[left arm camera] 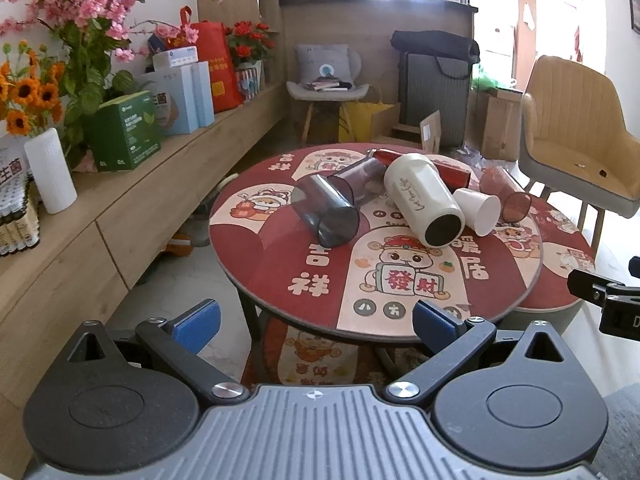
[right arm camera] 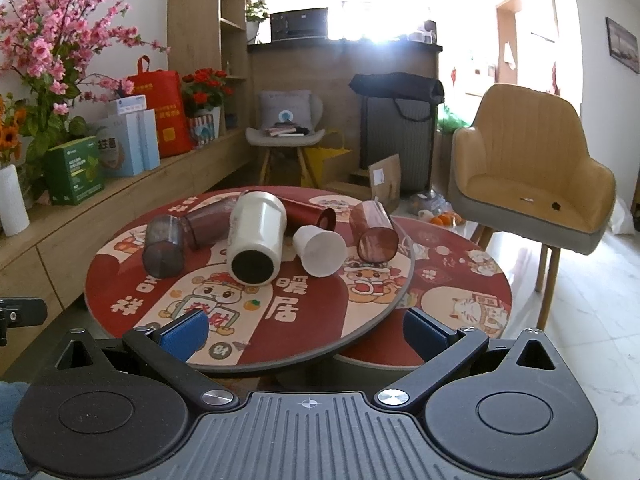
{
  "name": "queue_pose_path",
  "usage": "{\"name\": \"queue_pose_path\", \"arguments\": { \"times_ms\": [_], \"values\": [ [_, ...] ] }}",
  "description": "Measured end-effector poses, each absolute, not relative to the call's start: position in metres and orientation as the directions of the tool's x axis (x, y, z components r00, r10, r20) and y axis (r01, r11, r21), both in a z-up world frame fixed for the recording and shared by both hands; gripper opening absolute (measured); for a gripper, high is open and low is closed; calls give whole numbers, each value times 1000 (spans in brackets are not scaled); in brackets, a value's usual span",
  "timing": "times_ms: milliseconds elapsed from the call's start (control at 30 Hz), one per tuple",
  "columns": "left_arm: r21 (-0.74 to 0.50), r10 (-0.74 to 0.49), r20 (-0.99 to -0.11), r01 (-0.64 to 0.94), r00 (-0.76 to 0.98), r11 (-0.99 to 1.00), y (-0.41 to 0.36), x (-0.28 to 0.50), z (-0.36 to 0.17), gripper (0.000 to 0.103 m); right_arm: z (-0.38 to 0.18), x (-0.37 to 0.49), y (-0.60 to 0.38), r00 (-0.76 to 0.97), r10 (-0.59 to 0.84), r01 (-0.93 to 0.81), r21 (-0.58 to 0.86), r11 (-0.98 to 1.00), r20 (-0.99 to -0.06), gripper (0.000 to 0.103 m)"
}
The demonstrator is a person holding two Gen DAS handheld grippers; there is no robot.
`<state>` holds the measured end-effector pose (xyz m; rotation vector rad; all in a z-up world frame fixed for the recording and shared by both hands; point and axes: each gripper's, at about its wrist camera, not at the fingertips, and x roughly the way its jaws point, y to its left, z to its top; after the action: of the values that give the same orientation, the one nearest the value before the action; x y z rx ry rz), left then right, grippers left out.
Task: Flip cup upright
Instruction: 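Reach the right tool to the white paper cup lying sideways and grasp it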
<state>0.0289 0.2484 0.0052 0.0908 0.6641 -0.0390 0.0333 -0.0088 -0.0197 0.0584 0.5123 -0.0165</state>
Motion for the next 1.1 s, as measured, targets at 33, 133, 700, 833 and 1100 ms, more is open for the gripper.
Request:
{"name": "queue_pose_path", "arguments": {
  "times_ms": [33, 133, 700, 833, 1100],
  "values": [
    [70, -9, -622, 67, 783, 995, 249, 36, 4, 103, -22, 40, -10, 870, 0, 30, 53, 998, -493, 103],
    [66, -15, -631, 72, 776, 995, 248, 60, -3, 103, -29, 65, -14, 868, -5, 30, 41, 999, -497, 103],
    [-31, -29, -643, 12, 765, 999, 257, 157, -60, 103, -100, 235, -29, 873, -64, 6, -120, 993, -483, 94],
    [-32, -44, -645, 31, 763, 999, 255, 161, -62, 103, -108, 253, -31, 868, -54, 4, -102, 995, -493, 91],
    [-44, -53, -646, 32, 761, 999, 255, 162, -68, 103, -117, 267, -23, 873, -39, -31, -136, 990, -486, 88]
  ]
}}
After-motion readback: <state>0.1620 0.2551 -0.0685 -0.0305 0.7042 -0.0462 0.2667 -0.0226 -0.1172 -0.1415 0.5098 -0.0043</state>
